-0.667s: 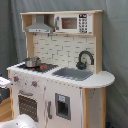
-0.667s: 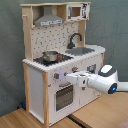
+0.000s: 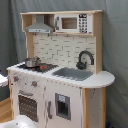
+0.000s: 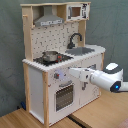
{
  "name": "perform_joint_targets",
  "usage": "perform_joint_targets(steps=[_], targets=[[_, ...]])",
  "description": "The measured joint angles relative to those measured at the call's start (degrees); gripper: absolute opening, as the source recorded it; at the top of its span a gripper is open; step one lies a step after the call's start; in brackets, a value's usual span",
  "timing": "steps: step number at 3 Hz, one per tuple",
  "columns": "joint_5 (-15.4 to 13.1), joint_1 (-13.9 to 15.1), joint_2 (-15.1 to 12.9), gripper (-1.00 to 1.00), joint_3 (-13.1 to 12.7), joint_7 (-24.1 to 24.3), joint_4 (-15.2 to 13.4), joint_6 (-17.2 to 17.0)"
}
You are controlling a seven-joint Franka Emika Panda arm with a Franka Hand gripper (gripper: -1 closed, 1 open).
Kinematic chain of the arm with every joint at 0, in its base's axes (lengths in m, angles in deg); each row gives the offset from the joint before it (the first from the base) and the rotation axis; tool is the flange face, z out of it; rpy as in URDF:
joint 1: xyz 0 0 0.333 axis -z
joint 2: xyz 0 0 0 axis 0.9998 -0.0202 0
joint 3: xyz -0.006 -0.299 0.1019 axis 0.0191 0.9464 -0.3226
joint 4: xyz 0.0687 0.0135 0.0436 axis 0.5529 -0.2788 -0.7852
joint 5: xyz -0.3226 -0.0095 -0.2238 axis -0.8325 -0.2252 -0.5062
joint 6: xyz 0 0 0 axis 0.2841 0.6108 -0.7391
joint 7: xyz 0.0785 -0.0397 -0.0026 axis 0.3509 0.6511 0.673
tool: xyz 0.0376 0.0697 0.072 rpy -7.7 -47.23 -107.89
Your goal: Play with the kitchen
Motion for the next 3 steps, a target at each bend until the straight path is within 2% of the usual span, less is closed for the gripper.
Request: perform_joint_targets(steps=[2,3], targets=[[7.34,-4.56,-2.56,1.00,2.39,-1.15,0.01,-9.36],[11.11,-6.77,-3.63,1.00,5.63,-3.21,0.19,-13.60]])
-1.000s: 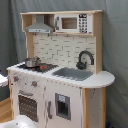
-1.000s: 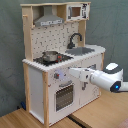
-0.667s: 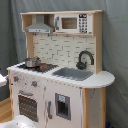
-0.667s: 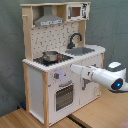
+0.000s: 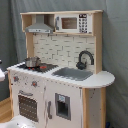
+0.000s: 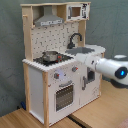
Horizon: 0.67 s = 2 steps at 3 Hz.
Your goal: Play with the kitchen
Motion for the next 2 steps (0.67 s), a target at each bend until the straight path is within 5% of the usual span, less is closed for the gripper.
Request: perform_joint_targets(steps=[2], targets=[[6.72,-1.92,-2.11,1.00,8.21,-3.94,1.22,-6.21]])
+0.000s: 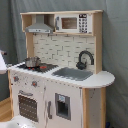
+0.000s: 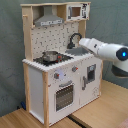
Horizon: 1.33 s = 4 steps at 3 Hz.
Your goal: Play with the kitchen
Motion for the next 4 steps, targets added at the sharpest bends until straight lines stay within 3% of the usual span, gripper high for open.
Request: perform_joint_targets(steps=[1,2,4], targets=[[3.80,1.18,-3.02,1.00,1.56,0.21,2.64,-2.59],[6.59,3.43,-5.86,1.00,1.33,1.16,5.73,-4.88],[12.22,9.63,-11.61,1.00,-0.96,1.46,12.91,-9.89]])
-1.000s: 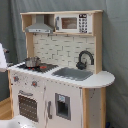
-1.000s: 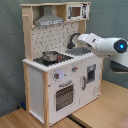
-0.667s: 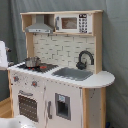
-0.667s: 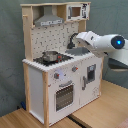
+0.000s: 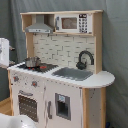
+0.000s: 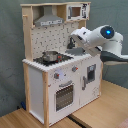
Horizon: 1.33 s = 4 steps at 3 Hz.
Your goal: Play with the kitchen
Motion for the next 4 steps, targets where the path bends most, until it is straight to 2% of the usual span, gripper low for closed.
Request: perform_joint_targets(steps=[2,3,4], targets=[[5.21,6.07,-5.11,1.00,-2.42,-0.02,5.72,-6.98],[7.00,9.34,-8.78,1.00,-3.36,-0.31,7.27,-9.48],[7.93,12.76,-13.67,1.00,-5.70,-0.31,9.32,-10.16]])
